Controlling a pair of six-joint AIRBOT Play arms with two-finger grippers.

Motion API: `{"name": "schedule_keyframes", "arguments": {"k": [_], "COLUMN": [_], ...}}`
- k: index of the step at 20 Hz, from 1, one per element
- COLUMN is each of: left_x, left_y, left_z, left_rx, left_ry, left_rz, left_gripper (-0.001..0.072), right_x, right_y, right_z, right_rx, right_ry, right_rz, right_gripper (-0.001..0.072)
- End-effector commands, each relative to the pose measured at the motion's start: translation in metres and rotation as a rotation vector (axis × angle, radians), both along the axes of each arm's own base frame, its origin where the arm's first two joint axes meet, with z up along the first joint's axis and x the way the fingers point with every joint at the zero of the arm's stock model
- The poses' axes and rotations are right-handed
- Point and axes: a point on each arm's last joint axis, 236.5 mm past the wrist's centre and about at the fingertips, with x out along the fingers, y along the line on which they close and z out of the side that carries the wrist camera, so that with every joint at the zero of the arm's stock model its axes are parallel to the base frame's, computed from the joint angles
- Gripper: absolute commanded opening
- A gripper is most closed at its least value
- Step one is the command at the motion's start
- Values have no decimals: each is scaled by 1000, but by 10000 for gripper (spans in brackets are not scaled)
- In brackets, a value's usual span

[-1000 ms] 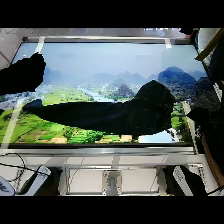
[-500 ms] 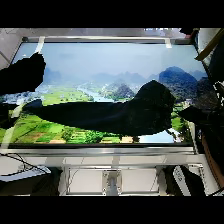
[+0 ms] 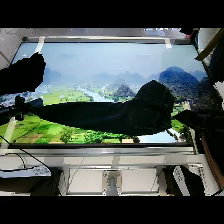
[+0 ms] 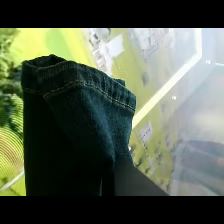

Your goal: Fold the clothes and pants, and hang the long-sleeved shirts on hangers.

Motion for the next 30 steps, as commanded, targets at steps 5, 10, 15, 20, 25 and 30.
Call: {"name": "schedule_keyframes", "arguments": {"k": [5, 10, 15, 20, 25, 30], "left_x": [5, 5, 5, 4, 2, -30], "left_y": [-7, -8, -9, -14, -20, 1], "left_z": [14, 17, 17, 17, 46, 135], "left_rx": [29, 59, 56, 44, 62, 304], "left_ry": [-28, -38, -38, -36, -82, -135], "left_rz": [-29, -58, -63, -79, -106, -178], "left_gripper": [22, 22, 22, 22, 21, 20], "right_x": [-3, -7, 28, 34, 82, 86], "right_y": [-20, -12, -7, -11, -10, -13], "right_z": [-104, -135, -144, -163, -71, 70], "right_rx": [122, 205, 342, 318, 343, 116], "right_ry": [51, 135, 63, 72, -219, -435], "right_rz": [-387, -406, -445, -466, -294, -75], "right_gripper": [516, 531, 531, 500, 51, 50]}}
